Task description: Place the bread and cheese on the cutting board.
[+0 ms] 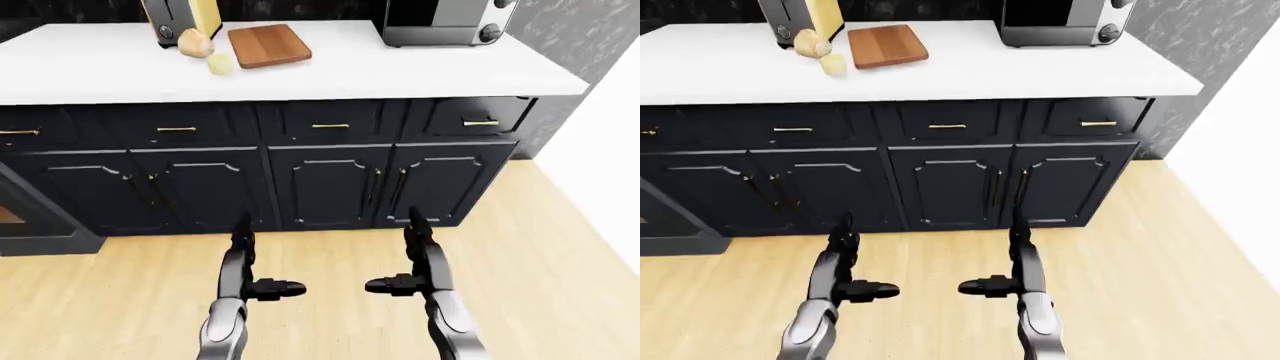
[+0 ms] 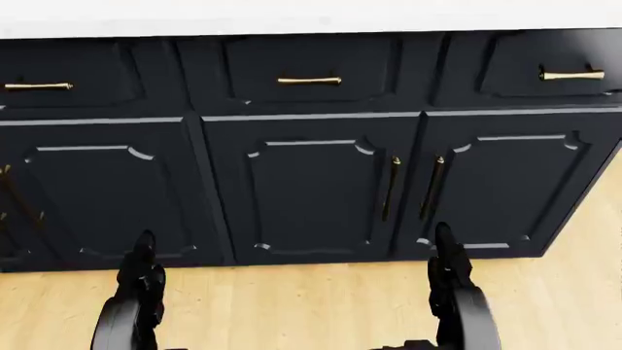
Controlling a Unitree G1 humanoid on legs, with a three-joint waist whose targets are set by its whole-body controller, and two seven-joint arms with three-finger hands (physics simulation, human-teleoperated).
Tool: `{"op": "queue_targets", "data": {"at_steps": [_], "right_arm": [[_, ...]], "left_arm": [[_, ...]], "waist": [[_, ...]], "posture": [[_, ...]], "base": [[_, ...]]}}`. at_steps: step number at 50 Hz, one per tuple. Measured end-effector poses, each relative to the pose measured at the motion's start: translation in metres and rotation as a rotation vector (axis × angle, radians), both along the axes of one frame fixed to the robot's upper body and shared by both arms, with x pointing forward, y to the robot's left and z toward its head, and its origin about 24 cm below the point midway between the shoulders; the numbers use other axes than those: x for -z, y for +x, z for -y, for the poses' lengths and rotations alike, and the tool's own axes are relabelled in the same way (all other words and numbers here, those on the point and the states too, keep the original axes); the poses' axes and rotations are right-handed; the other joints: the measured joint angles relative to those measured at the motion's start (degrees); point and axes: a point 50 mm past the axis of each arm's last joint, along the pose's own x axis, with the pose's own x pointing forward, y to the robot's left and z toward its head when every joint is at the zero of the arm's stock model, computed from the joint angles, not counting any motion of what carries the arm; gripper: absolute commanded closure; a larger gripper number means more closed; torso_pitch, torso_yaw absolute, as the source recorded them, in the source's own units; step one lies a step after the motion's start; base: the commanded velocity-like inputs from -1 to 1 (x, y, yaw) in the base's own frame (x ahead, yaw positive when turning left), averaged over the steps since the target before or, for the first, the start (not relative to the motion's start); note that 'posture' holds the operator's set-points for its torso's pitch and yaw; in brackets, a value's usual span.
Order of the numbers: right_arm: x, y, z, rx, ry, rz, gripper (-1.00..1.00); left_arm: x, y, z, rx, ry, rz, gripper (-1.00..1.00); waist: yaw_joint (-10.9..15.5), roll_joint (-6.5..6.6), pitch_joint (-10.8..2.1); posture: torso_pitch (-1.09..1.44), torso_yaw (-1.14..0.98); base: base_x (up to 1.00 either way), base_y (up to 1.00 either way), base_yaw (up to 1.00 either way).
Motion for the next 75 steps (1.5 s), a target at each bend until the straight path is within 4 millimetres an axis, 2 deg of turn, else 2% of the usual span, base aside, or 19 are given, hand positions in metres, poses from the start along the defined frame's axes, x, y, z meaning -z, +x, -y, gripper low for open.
{"op": "queue_targets", "data": {"at_steps": [1,3,5,9,16,20,27,30,40,46,48,50,53,55,62,64,68,72,75], "right_arm": [[-0.006,0.002,0.002,0.0,-0.009,-0.01,-1.0],[-0.032,0.014,0.005,-0.019,-0.06,0.027,-1.0],[-0.049,0.021,0.006,-0.021,-0.069,0.052,-1.0],[-0.092,0.035,0.016,-0.011,-0.068,0.082,-1.0],[-0.158,0.061,0.014,-0.109,-0.073,0.136,-1.0],[-0.207,0.074,0.015,-0.15,-0.09,0.21,-1.0],[-0.27,0.073,0.005,-0.237,-0.13,0.391,-1.0],[-0.274,0.071,0.003,-0.245,-0.134,0.416,-1.0],[-0.26,0.069,-0.005,-0.271,-0.163,0.425,-1.0],[-0.253,0.065,0.0,-0.23,-0.177,0.437,-1.0],[-0.25,0.064,-0.003,-0.237,-0.184,0.437,-1.0],[-0.247,0.064,-0.008,-0.263,-0.183,0.432,-1.0],[-0.245,0.065,-0.014,-0.297,-0.184,0.427,-1.0],[-0.246,0.064,-0.012,-0.293,-0.185,0.436,-1.0],[-0.252,0.061,-0.01,-0.278,-0.197,0.474,-1.0],[-0.248,0.062,-0.006,-0.263,-0.195,0.458,-1.0],[-0.239,0.065,-0.002,-0.243,-0.189,0.415,-1.0],[-0.244,0.062,-0.005,-0.255,-0.194,0.449,-1.0],[-0.244,0.061,-0.006,-0.262,-0.201,0.462,-1.0]], "left_arm": [[-0.005,0.007,0.001,-0.007,0.0,-0.007,-1.0],[-0.028,0.03,0.0,-0.029,0.028,0.009,-1.0],[-0.042,0.041,-0.001,-0.029,0.071,0.015,-1.0],[-0.066,0.06,0.001,0.014,0.133,-0.006,-1.0],[-0.137,0.096,-0.015,0.01,0.18,0.099,-1.0],[-0.178,0.104,-0.024,0.004,0.202,0.174,-1.0],[-0.217,0.096,-0.025,0.016,0.21,0.255,-1.0],[-0.232,0.092,-0.027,0.01,0.208,0.292,-1.0],[-0.239,0.089,-0.028,-0.002,0.197,0.312,-1.0],[-0.226,0.089,-0.015,0.058,0.186,0.274,-1.0],[-0.223,0.089,-0.015,0.062,0.185,0.262,-1.0],[-0.221,0.089,-0.019,0.046,0.185,0.247,-1.0],[-0.218,0.089,-0.026,0.008,0.187,0.229,-1.0],[-0.221,0.089,-0.026,0.002,0.191,0.239,-1.0],[-0.228,0.088,-0.021,0.021,0.196,0.283,-1.0],[-0.221,0.089,-0.016,0.043,0.192,0.261,-1.0],[-0.215,0.091,-0.012,0.068,0.188,0.229,-1.0],[-0.22,0.09,-0.015,0.05,0.194,0.258,-1.0],[-0.22,0.09,-0.015,0.044,0.202,0.268,-1.0]], "waist": [[0.2,-0.13,-0.31],[0.0,-0.33,-2.72],[0.0,-0.87,-1.62],[0.3,-0.64,-3.03],[0.3,-0.49,-3.8],[0.4,-0.29,-3.73],[0.4,-0.41,-2.98],[0.4,-0.56,-2.77],[0.5,0.3,-2.55],[-0.6,1.95,-2.04],[-0.4,3.28,-1.72],[0.2,2.36,-1.34],[0.8,2.89,-1.86],[0.7,2.3,-2.32],[1.1,-2.61,-2.7],[0.4,-1.47,-2.04],[-0.1,-1.53,-1.92],[0.2,0.7,-1.76],[-0.2,3.44,-2.14]], "posture": [[0.0,0.0],[0.0,0.0],[0.0,0.0],[0.0,0.0],[0.0,0.0],[0.0,0.0],[0.0,0.0],[0.0,0.0],[0.0,0.0],[0.0,0.0],[0.0,0.0],[0.0,0.0],[0.0,0.0],[0.0,0.0],[0.0,0.0],[0.0,0.0],[0.0,0.0],[0.0,0.0],[0.0,0.0]], "base": [[0.0,0.0,0.0],[0.0,0.0,0.0],[0.0,0.0,0.0],[0.0,0.0,0.0],[0.0,0.0,0.0],[0.0,0.0,0.0],[0.0,0.0,0.0],[0.02,0.0,0.0],[0.1,0.01,0.0],[0.11,0.01,0.0],[0.11,0.01,0.0],[0.11,0.01,0.0],[0.11,0.01,0.0],[0.11,0.01,0.0],[0.1,0.01,0.0],[0.11,0.0,0.0],[0.11,0.01,0.0],[0.11,0.01,0.0],[0.11,0.01,0.0]]}}
